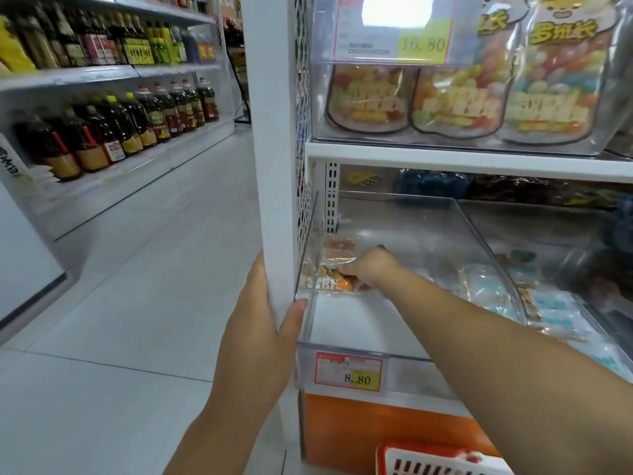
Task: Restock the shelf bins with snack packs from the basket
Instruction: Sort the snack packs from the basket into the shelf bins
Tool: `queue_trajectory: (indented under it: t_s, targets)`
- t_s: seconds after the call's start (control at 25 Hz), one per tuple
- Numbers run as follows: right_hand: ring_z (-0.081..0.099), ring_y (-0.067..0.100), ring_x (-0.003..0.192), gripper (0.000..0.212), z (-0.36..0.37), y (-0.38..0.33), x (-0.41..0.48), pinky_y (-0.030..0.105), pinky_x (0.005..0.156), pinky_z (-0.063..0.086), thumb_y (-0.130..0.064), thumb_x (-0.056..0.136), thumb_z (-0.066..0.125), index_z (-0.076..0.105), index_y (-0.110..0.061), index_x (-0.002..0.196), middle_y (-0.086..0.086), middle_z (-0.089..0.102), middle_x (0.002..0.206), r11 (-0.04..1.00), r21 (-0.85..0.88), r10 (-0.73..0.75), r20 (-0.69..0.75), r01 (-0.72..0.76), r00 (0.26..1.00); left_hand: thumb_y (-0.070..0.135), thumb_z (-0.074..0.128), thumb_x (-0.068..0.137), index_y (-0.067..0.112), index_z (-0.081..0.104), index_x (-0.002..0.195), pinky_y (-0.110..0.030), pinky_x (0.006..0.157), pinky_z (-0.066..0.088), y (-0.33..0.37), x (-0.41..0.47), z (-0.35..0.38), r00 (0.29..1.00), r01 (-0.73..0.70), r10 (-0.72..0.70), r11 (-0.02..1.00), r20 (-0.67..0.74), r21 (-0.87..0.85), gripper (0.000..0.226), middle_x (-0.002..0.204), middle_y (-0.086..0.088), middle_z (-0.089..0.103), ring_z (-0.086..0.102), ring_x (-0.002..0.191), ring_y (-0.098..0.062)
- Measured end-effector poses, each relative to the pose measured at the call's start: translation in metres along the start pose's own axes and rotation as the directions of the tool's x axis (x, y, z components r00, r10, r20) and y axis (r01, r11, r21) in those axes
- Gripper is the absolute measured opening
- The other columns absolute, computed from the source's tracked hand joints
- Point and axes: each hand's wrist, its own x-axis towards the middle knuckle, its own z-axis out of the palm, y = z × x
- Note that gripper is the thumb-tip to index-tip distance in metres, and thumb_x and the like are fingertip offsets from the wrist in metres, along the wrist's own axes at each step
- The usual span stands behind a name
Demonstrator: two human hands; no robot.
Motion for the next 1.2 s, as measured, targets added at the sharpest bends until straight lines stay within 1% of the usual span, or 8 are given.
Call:
queue_trajectory:
  t_s: [0.12,0.32,0.44,0.52,0.64,0.84,0.96,1.2]
  targets:
    - [0.058,0.023,0.108,0.062,-0.033,0.01,-0.053,0.026,0.079,0.045,-0.036,0.087,0.068,0.044,-0.008,0.137,0.011,0.056,0.13,0.96,0.176,-0.183,-0.193,0.217,0.964,0.03,0.064,0.09,0.03,0.033,0.148,-0.042,0.107,0.042,0.003,-0.014,-0.002,0.988,-0.046,0.059,0.995,-0.145,0.09,0.065,0.139,0.006,0.049,0.046,0.127,-0.012]
    - [0.062,0.012,0.088,0.024,-0.043,0.11,-0.199,0.024,0.071,0.052,-0.01,0.094,0.049,0.055,-0.031,0.105,-0.008,0.062,0.097,0.621,0.291,-0.426,-0.654,0.728,0.625,0.019,0.058,0.093,0.014,0.052,0.133,-0.022,0.089,0.046,0.031,-0.076,0.022,0.883,-0.333,0.362,0.932,-0.299,0.147,0.041,0.119,0.008,0.048,0.055,0.103,-0.011]
    - [0.063,0.012,0.083,0.024,-0.005,0.209,-0.229,0.024,0.067,0.047,-0.007,0.097,0.048,0.057,-0.028,0.103,-0.01,0.064,0.09,0.819,0.229,-0.355,-0.52,0.527,0.777,0.028,0.053,0.097,0.023,0.05,0.135,-0.021,0.091,0.046,0.03,-0.131,0.075,0.908,-0.4,0.365,0.9,0.205,0.172,0.038,0.125,0.011,0.048,0.053,0.11,-0.008]
    - [0.064,0.019,0.082,0.024,0.019,0.266,-0.233,0.027,0.066,0.047,-0.007,0.098,0.045,0.059,-0.022,0.111,-0.003,0.065,0.091,0.955,0.17,-0.199,-0.241,0.243,0.95,0.03,0.05,0.099,0.028,0.043,0.142,-0.025,0.1,0.045,0.01,-0.166,0.112,0.822,-0.387,0.224,0.894,0.524,0.224,0.044,0.139,0.011,0.043,0.047,0.122,-0.007]
    - [0.064,0.019,0.088,0.031,0.053,0.328,-0.242,0.025,0.074,0.049,-0.007,0.097,0.042,0.055,-0.014,0.125,0.004,0.066,0.106,0.997,0.075,0.005,0.115,-0.014,0.993,0.023,0.052,0.098,0.028,0.025,0.151,-0.036,0.11,0.041,-0.03,-0.215,0.155,0.658,-0.355,-0.055,0.856,0.751,0.375,0.059,0.156,0.004,0.027,0.034,0.14,-0.018]
    - [0.062,0.015,0.102,0.047,0.094,0.34,-0.228,0.031,0.089,0.052,-0.025,0.091,0.062,0.042,-0.015,0.132,-0.006,0.059,0.118,0.816,0.547,0.107,0.177,-0.189,0.978,0.021,0.047,0.1,0.024,0.031,0.147,-0.039,0.115,0.031,-0.065,-0.257,0.182,0.664,-0.284,-0.246,0.79,0.706,0.543,0.049,0.152,-0.001,0.038,0.038,0.137,-0.019]
    - [0.06,0.022,0.107,0.04,0.109,0.331,-0.211,0.032,0.091,0.048,-0.034,0.093,0.061,0.056,-0.01,0.124,0.003,0.062,0.119,0.847,0.409,0.274,0.211,-0.339,0.938,0.024,0.05,0.099,0.026,0.034,0.145,-0.04,0.117,0.031,-0.075,-0.258,0.183,0.673,-0.26,-0.24,0.809,0.7,0.528,0.049,0.15,0.002,0.042,0.04,0.137,-0.018]
    - [0.064,0.015,0.074,0.014,0.05,0.342,-0.229,0.019,0.061,0.052,-0.025,0.09,0.067,0.061,-0.012,0.09,0.0,0.067,0.084,0.783,0.604,0.159,0.036,-0.148,0.987,0.046,0.061,0.091,0.037,0.026,0.149,-0.04,0.115,0.035,-0.054,-0.232,0.183,0.803,0.109,-0.22,0.968,0.554,0.226,0.069,0.149,0.021,0.032,0.031,0.138,-0.004]
